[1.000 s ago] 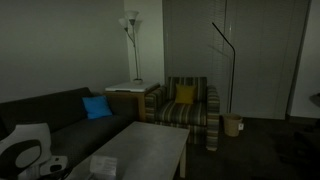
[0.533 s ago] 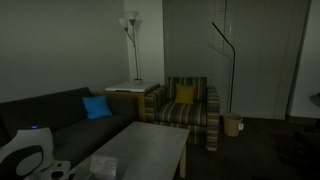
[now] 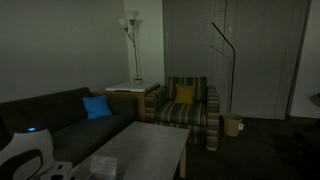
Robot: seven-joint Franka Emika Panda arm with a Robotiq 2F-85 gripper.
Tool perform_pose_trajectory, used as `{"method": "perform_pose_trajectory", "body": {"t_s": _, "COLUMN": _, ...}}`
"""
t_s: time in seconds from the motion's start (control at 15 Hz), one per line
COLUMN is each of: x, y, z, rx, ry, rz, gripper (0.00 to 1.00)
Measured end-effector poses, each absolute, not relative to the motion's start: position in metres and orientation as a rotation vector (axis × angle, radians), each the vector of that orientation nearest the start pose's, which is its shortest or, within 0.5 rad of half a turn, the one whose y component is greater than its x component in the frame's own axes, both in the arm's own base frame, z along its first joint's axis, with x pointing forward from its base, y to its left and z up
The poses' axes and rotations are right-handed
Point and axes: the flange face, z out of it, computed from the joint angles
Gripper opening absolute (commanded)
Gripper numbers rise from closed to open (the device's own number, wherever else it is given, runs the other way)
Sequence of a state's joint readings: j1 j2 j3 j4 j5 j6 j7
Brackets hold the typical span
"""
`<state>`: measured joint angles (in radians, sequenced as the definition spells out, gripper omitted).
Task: Pick up the blue cup from the table and put it on the plate.
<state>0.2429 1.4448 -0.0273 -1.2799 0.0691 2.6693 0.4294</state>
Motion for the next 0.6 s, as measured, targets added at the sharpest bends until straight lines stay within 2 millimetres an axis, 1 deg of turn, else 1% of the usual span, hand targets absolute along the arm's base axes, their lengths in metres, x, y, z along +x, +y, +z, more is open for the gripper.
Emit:
{"method": "perform_pose_trajectory", "body": {"t_s": 0.27, "x": 0.615, "y": 0.138, "z": -0.138, "rx": -3.120, "ry": 0.403, "rz": 0.053, "gripper": 0.03}}
{"method": "perform_pose_trajectory", "body": {"t_s": 0.6, "x": 0.597, "y": 0.146, "z": -0.137, "rx": -3.104, "ry": 0.398, "rz": 0.057, "gripper": 0.03}}
